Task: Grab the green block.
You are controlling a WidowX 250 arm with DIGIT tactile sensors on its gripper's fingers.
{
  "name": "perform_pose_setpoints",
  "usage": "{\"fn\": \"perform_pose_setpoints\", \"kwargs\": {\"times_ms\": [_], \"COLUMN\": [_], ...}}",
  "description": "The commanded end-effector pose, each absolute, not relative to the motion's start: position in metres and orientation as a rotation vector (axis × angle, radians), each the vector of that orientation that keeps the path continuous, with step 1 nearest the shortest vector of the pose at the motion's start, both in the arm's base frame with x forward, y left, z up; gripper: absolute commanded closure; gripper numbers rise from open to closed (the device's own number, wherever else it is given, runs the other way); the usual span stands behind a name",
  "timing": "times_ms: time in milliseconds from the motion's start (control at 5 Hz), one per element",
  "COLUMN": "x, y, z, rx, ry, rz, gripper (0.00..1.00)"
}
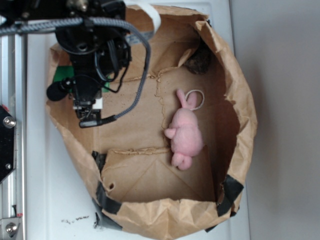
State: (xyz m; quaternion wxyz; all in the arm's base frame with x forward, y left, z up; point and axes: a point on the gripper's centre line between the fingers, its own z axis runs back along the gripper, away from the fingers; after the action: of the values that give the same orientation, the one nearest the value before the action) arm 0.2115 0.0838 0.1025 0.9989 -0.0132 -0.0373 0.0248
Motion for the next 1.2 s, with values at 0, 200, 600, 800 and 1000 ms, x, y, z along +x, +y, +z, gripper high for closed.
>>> {"fn": "perform_pose_setpoints", "kwargs": {"times_ms": [0,200,600,800,1000], "x": [0.258,0.272,0.291,0.291,0.291], "y": [0.059,0.051,0.05,0.048,0.043], "z": [0.134,0.142,0.166,0.176,0.183], "rx": [0.092,0.095,0.051,0.04,0.025], "ry": [-0.201,-0.221,-0.258,-0.261,-0.269], "rz": [0.059,0.073,0.078,0.076,0.072], "gripper": [1.0,1.0,1.0,1.0,1.0]}}
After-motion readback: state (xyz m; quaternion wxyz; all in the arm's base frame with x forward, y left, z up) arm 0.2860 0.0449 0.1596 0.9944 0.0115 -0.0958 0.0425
